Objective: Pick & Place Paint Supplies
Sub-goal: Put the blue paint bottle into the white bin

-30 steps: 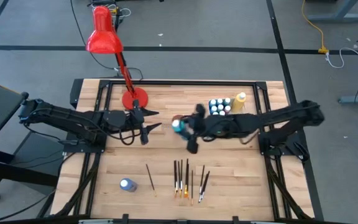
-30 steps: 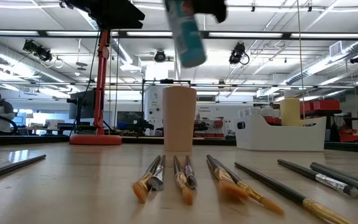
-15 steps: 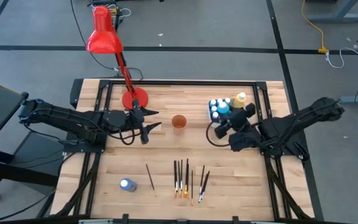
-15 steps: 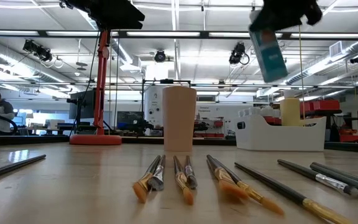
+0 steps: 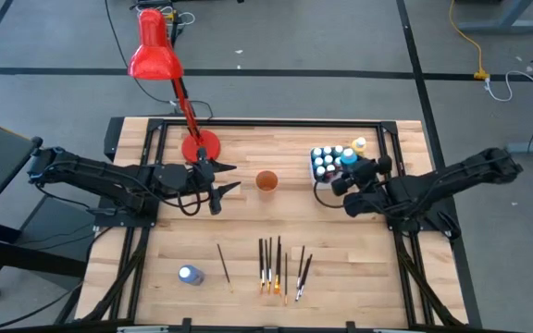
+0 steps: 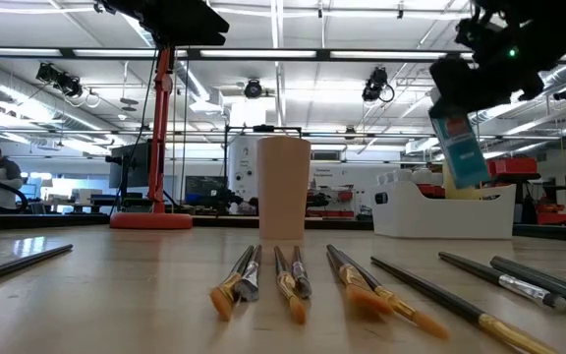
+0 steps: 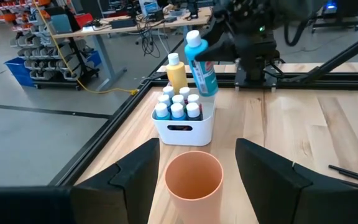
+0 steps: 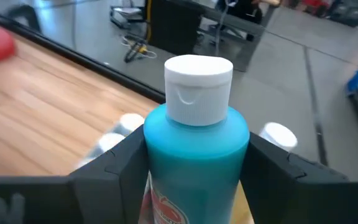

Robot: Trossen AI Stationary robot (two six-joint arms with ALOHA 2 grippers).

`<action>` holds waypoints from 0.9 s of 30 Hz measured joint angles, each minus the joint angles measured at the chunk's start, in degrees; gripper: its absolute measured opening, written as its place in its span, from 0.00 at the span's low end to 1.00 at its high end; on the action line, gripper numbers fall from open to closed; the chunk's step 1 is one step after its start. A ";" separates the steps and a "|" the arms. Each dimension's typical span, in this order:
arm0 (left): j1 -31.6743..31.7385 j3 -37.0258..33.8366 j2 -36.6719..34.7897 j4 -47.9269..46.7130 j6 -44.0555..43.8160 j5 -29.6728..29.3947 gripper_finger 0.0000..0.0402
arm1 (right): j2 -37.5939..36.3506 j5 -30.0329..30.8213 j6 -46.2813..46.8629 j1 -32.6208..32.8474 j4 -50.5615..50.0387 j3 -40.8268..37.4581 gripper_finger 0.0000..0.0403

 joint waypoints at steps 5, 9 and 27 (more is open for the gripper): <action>0.00 0.00 0.02 0.00 0.04 0.00 0.55 | -0.25 0.82 -2.24 -2.78 1.03 -3.51 0.52; 0.00 0.00 0.00 0.00 -0.01 0.00 0.55 | -0.25 4.91 -4.26 -4.45 8.02 -7.15 0.52; 0.00 -0.04 0.00 0.00 -0.05 0.00 0.55 | -0.18 8.62 -8.93 -9.81 34.89 -20.71 0.52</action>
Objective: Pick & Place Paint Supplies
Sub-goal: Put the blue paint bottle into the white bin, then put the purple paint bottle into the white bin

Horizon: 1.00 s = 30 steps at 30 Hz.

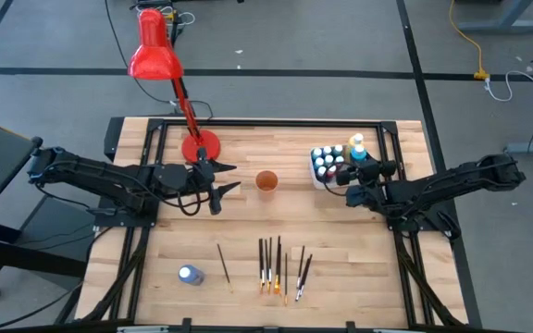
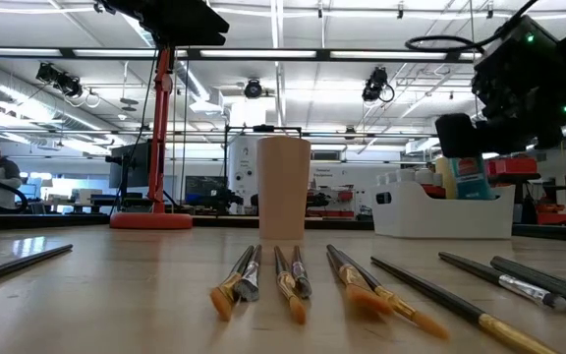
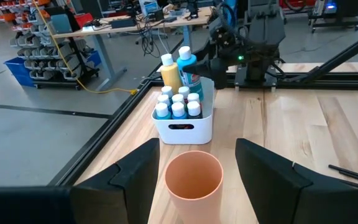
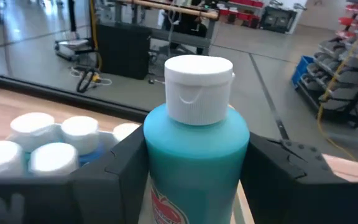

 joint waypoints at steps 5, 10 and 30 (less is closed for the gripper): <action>0.00 0.00 0.00 0.00 0.00 0.00 0.55 | 0.00 -0.27 0.07 -1.00 2.21 -1.15 0.52; 0.00 0.00 0.00 0.00 0.00 0.00 0.55 | 0.00 -0.19 -0.17 -1.87 3.29 -1.15 0.57; 0.00 0.00 0.01 -0.02 0.20 0.00 0.55 | 0.03 -5.94 -48.90 -2.49 53.03 -1.15 0.70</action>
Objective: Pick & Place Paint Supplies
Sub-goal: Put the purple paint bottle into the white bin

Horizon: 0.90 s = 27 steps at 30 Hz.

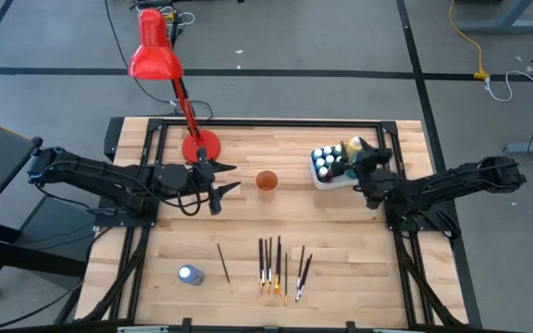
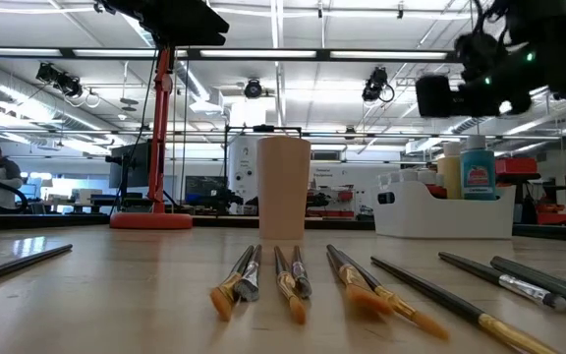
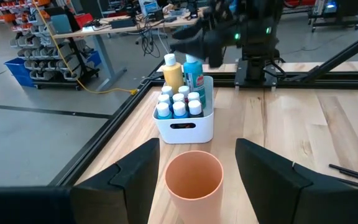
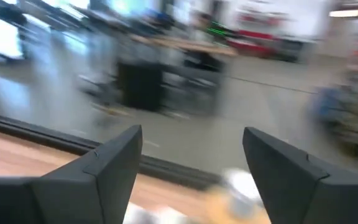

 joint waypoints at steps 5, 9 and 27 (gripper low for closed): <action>0.00 0.00 0.00 -0.33 0.07 1.54 0.55 | -0.01 -26.57 0.07 0.00 13.77 0.02 0.70; 0.00 0.00 0.00 -0.32 4.45 12.16 0.55 | 0.01 -44.48 5.21 0.00 15.18 0.02 0.70; -2.97 -1.20 -0.02 -7.25 12.56 76.92 0.55 | 0.01 -60.15 13.52 0.04 14.57 0.02 0.70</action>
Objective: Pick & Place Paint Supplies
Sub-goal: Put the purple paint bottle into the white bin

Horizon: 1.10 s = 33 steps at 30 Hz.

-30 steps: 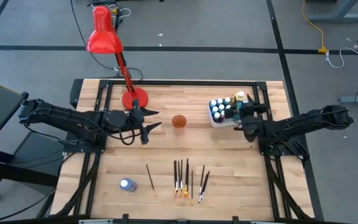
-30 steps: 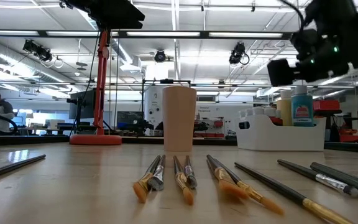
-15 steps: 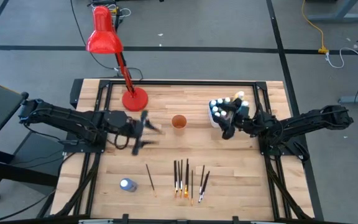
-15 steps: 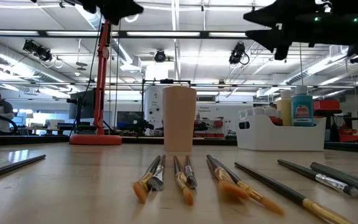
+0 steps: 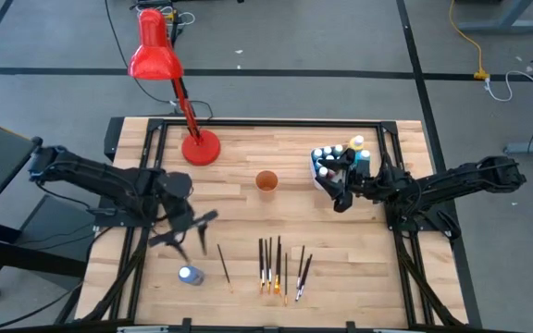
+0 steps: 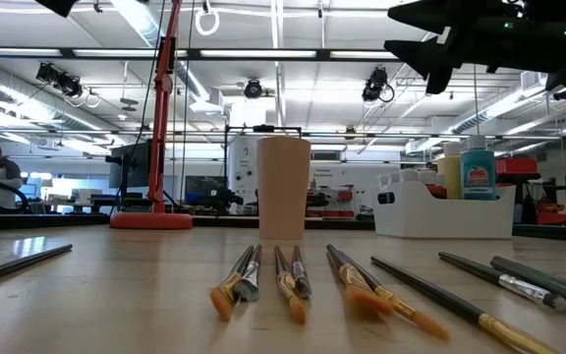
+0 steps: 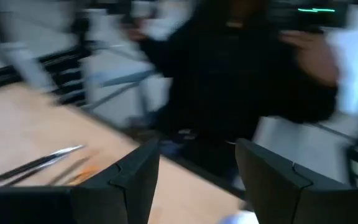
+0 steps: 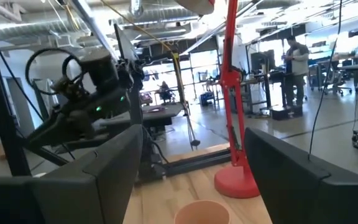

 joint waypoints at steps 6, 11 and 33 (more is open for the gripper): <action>-4.64 -5.45 0.03 3.36 4.76 0.83 0.55 | 0.00 -0.10 1.79 0.00 0.49 0.00 0.70; -7.75 -12.43 0.03 15.42 3.17 0.38 0.54 | 0.00 -0.11 2.79 0.02 0.90 0.00 0.70; -14.63 -22.23 0.03 26.59 5.31 -13.11 0.36 | 0.00 -0.04 4.34 0.02 3.43 0.00 0.70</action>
